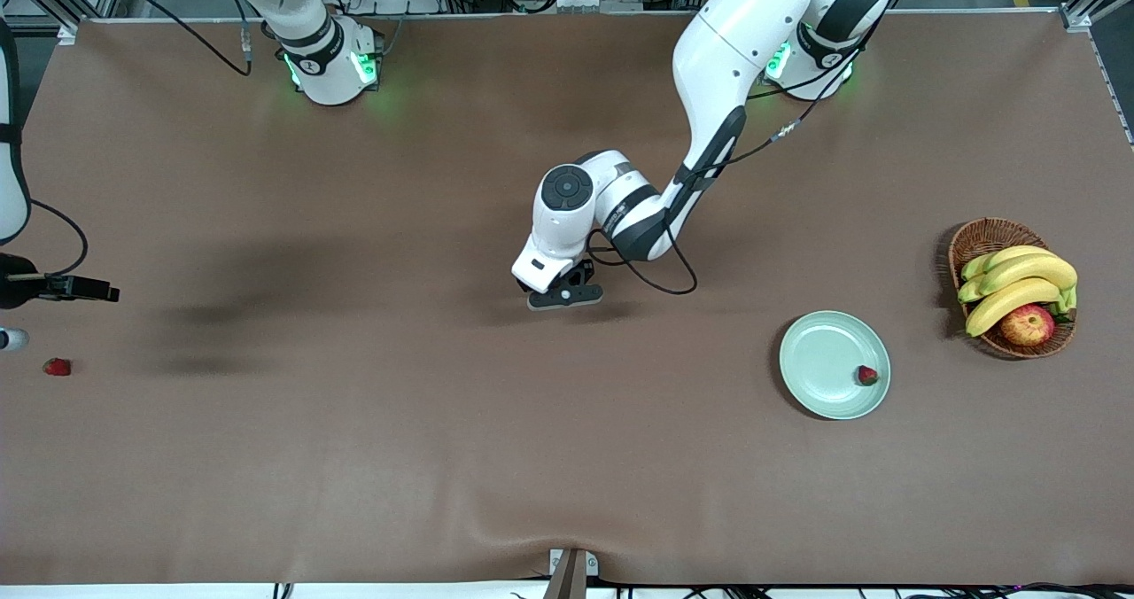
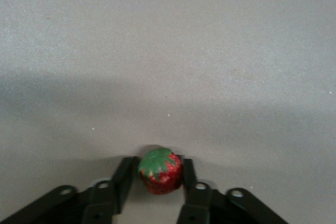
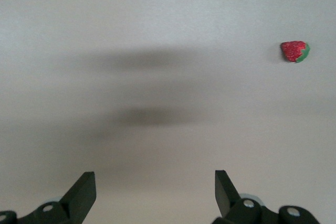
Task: Collect all strawberries into plate
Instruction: 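Drop the strawberry onto the plate while the right gripper lowers to another, then close the right gripper on the last strawberry while the left gripper withdraws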
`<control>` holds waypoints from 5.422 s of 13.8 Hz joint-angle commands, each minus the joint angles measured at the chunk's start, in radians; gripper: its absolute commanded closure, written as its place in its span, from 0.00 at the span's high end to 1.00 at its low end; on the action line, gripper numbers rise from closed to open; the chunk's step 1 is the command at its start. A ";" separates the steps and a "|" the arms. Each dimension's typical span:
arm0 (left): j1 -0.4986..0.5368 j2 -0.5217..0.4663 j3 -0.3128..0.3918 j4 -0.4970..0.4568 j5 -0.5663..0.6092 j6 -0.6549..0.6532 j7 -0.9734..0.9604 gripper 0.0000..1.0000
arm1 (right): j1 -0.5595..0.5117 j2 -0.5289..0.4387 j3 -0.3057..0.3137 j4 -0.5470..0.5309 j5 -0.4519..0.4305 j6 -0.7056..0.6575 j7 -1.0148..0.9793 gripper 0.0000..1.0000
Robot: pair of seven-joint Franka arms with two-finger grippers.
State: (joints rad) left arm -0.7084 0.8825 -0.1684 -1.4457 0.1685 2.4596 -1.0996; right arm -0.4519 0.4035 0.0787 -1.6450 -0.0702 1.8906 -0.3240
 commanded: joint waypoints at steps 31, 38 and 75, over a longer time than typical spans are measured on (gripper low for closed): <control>0.644 -0.205 0.029 -0.122 0.074 -0.248 0.662 0.00 | -0.205 0.500 -0.002 0.326 -0.056 0.498 -0.520 0.78; 0.675 -0.174 0.029 -0.153 0.074 -0.220 0.692 1.00 | -0.194 0.529 0.001 0.335 -0.054 0.541 -0.486 0.68; 0.356 -0.341 -0.253 0.070 -0.003 -0.582 0.155 1.00 | 0.021 0.273 0.023 0.344 -0.037 -0.042 0.069 0.00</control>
State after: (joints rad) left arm -0.3295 0.5171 -0.4256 -1.4060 0.1805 1.8980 -0.9074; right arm -0.4622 0.7348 0.1019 -1.2709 -0.1148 1.8983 -0.3390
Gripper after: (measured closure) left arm 0.000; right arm 0.687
